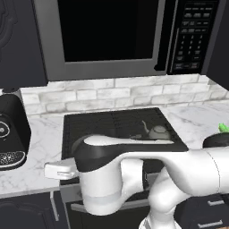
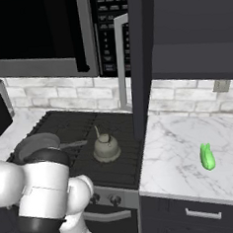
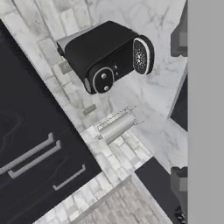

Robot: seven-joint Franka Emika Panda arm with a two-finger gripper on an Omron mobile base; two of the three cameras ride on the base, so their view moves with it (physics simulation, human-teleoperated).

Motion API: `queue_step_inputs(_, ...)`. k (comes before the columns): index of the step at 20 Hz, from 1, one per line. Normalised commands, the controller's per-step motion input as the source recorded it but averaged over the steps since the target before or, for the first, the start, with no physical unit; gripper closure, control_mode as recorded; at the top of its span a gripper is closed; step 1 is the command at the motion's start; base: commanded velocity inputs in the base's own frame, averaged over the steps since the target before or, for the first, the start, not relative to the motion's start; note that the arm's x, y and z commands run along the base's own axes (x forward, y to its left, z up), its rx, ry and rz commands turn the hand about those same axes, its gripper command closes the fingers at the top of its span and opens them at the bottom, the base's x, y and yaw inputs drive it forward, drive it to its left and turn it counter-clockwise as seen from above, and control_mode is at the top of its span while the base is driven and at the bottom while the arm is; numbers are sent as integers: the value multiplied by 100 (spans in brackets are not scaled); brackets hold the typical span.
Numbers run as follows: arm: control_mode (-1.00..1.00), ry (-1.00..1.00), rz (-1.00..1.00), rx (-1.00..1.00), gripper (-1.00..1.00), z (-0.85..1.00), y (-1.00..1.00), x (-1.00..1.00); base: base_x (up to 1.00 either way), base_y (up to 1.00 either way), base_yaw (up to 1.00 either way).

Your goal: Pick the pan from the cabinet and place it on the stove. Then turn on the stove burner for the pan.

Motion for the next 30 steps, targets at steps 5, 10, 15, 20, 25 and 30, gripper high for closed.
queue_step_inputs(5, -100, 0, -22, -8, -100, -56, 39, -8, 0, 0, 0)
queue_step_inputs(10, -100, 0, -36, -10, -100, -63, 44, 0, 0, 0, 0)
queue_step_inputs(15, -100, 0, -46, -4, -100, -68, 39, -6, 0, 0, 0)
queue_step_inputs(20, -100, -3, -46, -2, -100, -58, 30, -41, 0, 0, 0)
queue_step_inputs(25, -100, -11, -43, -2, -100, -42, 15, -67, 0, 0, 0)
queue_step_inputs(30, -100, -27, -24, -6, -100, -13, -1, -79, 0, 0, 0)
